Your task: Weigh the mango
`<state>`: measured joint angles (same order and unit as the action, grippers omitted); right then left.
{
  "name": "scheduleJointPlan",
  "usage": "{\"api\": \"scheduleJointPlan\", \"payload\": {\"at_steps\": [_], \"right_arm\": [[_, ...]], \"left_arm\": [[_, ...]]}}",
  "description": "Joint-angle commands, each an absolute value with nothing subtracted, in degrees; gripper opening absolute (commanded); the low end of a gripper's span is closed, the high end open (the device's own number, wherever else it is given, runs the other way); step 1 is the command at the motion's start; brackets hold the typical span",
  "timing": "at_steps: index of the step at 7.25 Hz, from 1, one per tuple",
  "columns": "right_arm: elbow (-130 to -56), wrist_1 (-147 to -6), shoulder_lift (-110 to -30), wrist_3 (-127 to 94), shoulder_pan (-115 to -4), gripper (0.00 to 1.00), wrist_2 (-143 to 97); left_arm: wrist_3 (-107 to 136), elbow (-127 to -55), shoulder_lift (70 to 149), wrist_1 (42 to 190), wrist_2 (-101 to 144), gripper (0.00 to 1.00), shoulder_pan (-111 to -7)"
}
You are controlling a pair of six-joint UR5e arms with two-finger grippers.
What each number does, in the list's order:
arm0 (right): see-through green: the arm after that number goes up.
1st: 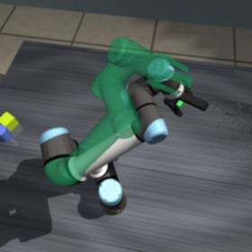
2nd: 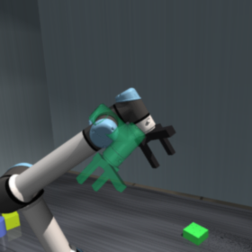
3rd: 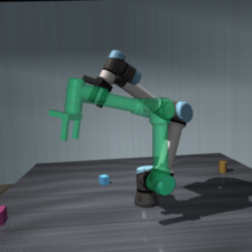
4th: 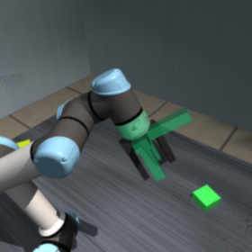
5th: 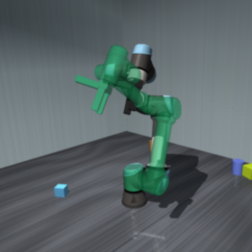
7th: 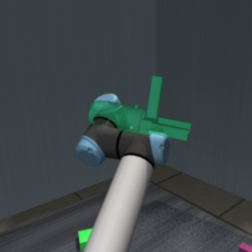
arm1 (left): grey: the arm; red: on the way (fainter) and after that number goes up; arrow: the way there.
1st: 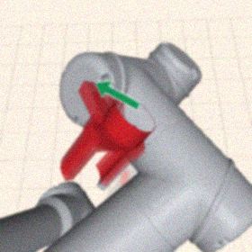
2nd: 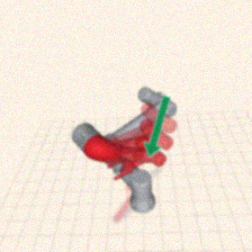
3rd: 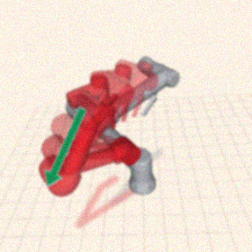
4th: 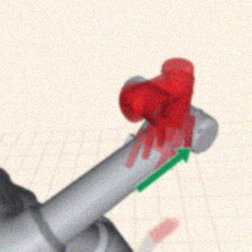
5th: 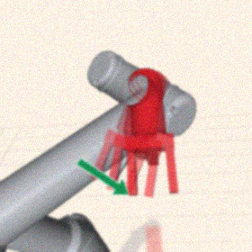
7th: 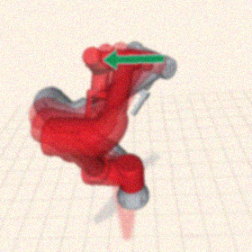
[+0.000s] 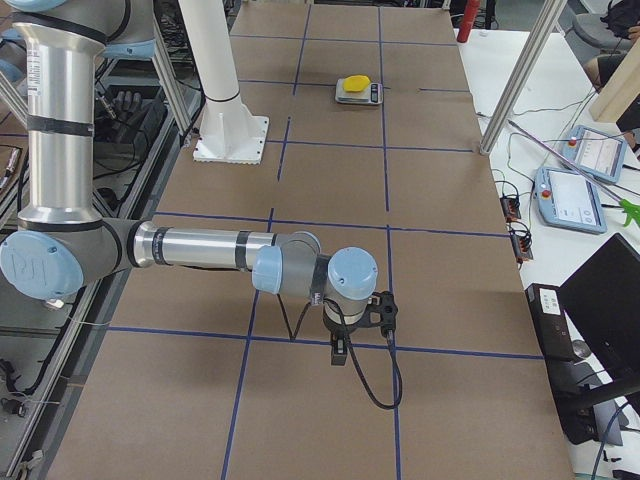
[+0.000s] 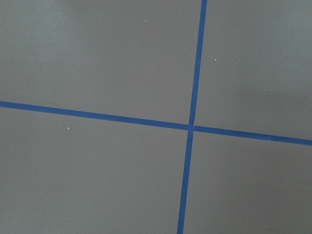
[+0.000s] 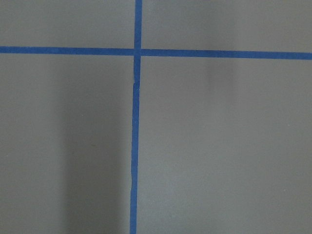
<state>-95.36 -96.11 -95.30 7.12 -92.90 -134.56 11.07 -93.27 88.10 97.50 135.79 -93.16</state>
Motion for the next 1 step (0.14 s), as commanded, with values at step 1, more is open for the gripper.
{"api": "scheduleJointPlan", "payload": {"at_steps": [1], "right_arm": [[-95.36,-96.15,-95.27,7.12,-92.90,1.00,-134.56]], "left_arm": [[11.07,-92.99,88.07,97.56,135.79,1.00,-93.08]]}}
